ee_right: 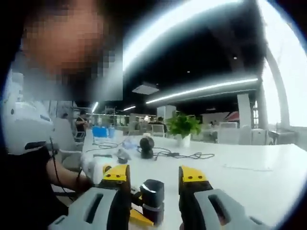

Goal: Pick up cosmetic bottle twist off cap place on table pick up cap screw tight cap place on table

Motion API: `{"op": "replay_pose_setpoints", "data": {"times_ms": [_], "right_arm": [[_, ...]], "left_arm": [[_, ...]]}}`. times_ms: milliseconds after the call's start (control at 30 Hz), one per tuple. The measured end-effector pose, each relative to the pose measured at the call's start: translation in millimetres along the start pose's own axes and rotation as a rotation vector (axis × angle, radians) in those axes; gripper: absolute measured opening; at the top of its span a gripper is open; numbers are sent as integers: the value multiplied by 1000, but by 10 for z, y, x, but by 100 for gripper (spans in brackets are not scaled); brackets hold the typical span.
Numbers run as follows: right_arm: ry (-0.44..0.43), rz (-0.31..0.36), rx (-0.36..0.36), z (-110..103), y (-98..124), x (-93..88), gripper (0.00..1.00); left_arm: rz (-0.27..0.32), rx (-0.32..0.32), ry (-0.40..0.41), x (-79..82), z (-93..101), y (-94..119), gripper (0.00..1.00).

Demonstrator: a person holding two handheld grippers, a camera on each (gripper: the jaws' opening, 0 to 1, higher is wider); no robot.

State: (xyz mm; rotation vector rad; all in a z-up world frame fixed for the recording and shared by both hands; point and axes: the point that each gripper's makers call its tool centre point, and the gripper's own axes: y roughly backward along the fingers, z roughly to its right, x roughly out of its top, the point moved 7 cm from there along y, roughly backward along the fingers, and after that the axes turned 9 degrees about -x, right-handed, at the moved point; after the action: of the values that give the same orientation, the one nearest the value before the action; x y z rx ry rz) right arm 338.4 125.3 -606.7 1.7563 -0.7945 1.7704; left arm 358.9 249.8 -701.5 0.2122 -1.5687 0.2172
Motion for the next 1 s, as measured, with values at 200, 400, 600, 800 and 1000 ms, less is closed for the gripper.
{"op": "replay_pose_setpoints", "data": {"times_ms": [200,400,600,800,1000], "right_arm": [[-19,-10,154,75,5,-160,40],[50,-45,369,96,-17,-233,37],[32,-93,454,224,-149,-273,33],[15,-107,536,146,-237,-288,28],[16,-122,560,137,-306,-297,21]], "left_arm": [[1,-18,2,1,19,-3,12],[3,-37,5,0,31,-3,12],[3,-35,4,-1,30,-2,12],[3,-32,5,-3,27,-2,12],[3,-33,4,-2,21,-4,12]]}}
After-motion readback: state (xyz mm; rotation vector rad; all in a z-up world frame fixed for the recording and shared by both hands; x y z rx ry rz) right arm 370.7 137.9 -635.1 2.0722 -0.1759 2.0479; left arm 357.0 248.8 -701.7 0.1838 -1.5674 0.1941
